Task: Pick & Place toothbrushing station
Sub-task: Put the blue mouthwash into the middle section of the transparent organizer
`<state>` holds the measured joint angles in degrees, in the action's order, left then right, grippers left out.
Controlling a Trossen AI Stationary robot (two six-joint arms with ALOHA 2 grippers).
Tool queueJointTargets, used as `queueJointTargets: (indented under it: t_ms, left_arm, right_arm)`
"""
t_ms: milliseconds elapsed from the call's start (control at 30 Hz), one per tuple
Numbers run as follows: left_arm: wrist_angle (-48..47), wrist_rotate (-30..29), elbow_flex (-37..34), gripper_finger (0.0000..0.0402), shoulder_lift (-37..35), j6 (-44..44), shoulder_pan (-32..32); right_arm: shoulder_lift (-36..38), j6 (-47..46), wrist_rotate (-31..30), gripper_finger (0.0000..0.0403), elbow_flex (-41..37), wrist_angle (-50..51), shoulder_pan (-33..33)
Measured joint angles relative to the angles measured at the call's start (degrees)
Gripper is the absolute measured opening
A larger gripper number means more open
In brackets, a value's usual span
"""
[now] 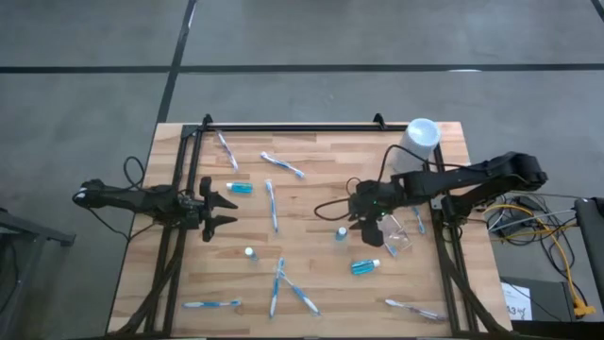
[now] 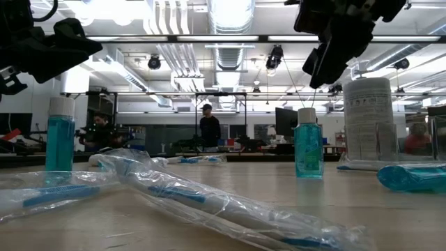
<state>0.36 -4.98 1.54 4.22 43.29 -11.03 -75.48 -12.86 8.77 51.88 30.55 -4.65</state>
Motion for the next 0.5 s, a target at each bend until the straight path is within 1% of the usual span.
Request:
queueJointTargets:
  t_ms: [367,500]
  left_arm:
    - [-0.01,0.00,0.00,0.0188,-0.01,0.00,0.04]
    - [-0.02,-0.01,0.00,0.0188,0.01,0.00,0.04]
  right_arm:
    - [-4.33,0.00,-0.50,0.0183,-0.02,-4.27,-1.74]
    - [-6.09,0.02,-1.05,0.0197,-0.02,-5.73,-2.00]
